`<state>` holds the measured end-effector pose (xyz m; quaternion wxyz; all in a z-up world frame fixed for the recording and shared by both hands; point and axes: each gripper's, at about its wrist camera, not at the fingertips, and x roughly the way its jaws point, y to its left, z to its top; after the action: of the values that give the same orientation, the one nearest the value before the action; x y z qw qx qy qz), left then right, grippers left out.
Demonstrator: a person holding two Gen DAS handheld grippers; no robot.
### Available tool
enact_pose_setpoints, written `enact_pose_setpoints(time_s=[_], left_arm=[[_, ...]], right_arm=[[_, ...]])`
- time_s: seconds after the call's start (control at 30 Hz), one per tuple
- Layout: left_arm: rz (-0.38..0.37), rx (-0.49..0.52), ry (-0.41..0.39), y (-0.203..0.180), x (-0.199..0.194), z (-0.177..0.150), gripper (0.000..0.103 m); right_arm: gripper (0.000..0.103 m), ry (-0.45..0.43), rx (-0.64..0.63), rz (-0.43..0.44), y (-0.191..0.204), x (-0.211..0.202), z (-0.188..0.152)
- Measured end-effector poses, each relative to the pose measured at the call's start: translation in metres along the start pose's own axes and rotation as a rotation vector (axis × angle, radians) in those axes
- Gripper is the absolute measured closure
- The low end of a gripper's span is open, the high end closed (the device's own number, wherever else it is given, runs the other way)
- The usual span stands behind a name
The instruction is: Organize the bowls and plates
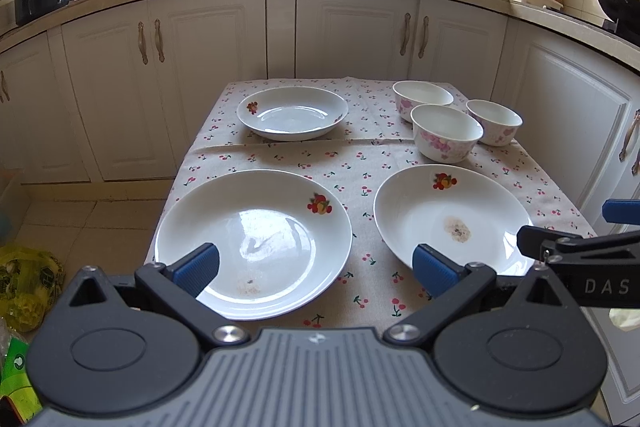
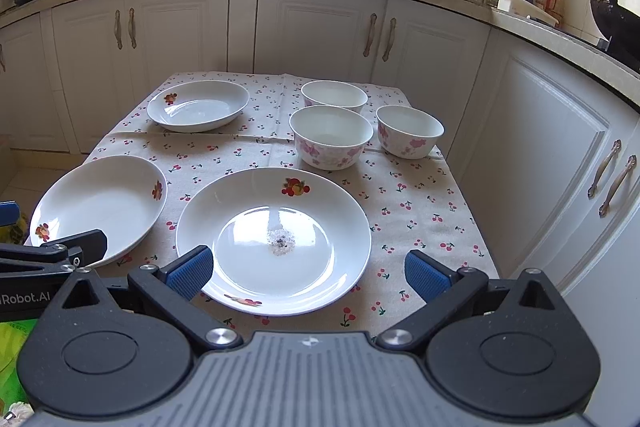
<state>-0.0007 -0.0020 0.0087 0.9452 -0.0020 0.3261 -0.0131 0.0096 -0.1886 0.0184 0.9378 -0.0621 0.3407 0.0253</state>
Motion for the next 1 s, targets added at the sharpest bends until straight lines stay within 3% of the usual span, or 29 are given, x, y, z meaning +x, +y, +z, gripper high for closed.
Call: enact_pose_setpoints(time_s=[0.43,0.67,1.0], left_arm=[[-0.036,0.035,-0.034,0.012,0.016,0.004,0.001],[-0.094,0.058,-0.049,0.023,0.024,0.001,0.001],[-0.131,0.055,-0.087,0.051,0.030,-0.010,0.001]], right_arm=[[0.000,-0.056,-0.064,0.047,0.005,0.013,0.015],[0.000,-0.090,-0.107,0.082,0.012,0.022,0.028],[0.000,-0.134,-0.186,0.214,0.033,0.035,0.046]])
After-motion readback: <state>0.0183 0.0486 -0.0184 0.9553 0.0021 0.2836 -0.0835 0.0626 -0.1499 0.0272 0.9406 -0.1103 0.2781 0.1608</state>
